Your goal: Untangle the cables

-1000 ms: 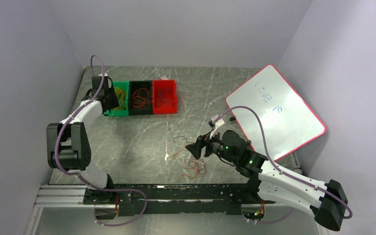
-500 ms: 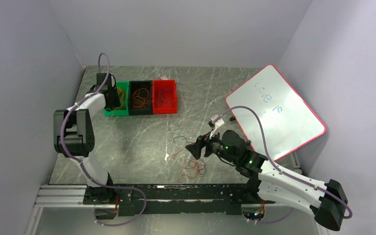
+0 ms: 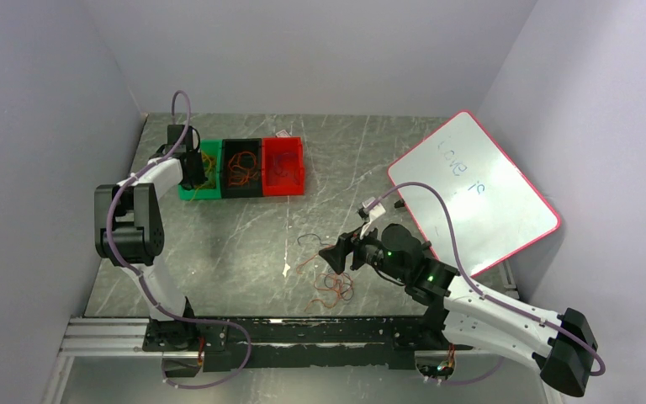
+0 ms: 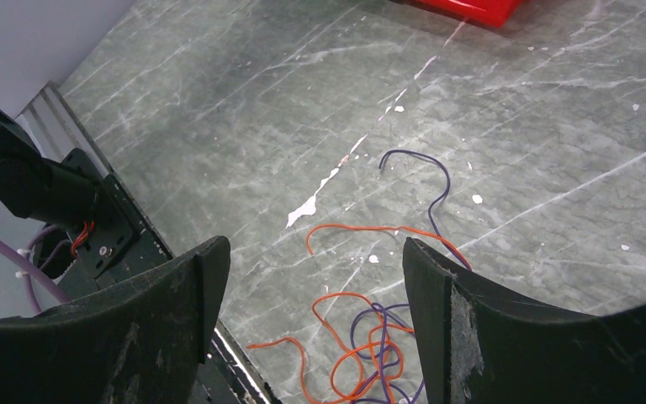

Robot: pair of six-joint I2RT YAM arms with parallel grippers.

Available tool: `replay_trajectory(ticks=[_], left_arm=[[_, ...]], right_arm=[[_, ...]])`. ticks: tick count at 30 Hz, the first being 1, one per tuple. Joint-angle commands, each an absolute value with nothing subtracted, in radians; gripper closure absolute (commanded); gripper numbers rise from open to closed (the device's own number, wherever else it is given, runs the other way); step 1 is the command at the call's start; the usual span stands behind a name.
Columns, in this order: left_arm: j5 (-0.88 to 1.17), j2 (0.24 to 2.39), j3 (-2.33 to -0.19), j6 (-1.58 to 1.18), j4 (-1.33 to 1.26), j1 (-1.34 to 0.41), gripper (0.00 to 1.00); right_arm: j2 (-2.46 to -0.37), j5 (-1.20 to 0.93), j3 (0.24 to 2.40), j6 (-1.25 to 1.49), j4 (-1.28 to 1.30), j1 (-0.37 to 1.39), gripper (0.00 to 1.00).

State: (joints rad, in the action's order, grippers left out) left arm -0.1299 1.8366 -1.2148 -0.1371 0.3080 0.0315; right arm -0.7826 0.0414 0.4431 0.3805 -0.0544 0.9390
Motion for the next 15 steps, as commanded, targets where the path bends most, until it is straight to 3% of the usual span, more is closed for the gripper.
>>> replay_trajectory(ticks=[1, 5, 12, 15], left_arm=[[-0.109, 1.822, -1.247, -0.123, 0.324, 0.041, 0.83], [-0.108, 1.798, -1.262, -0.119, 0.331, 0.040, 0.85], [-0.063, 1.724, -1.258, -0.076, 0.337, 0.040, 0.67], [-0.037, 1.727, -1.258, -0.049, 0.367, 0.040, 0.64]], right_arm=[[-0.784, 0.045, 0.442, 0.369, -0.063, 0.938, 0.21], [-0.786, 0.046, 0.445, 0.368, -0.063, 0.938, 0.21], [-0.791, 0.040, 0.443, 0.371, -0.072, 0.937, 0.21], [-0.798, 0.033, 0.443, 0.372, -0.079, 0.938, 0.21]])
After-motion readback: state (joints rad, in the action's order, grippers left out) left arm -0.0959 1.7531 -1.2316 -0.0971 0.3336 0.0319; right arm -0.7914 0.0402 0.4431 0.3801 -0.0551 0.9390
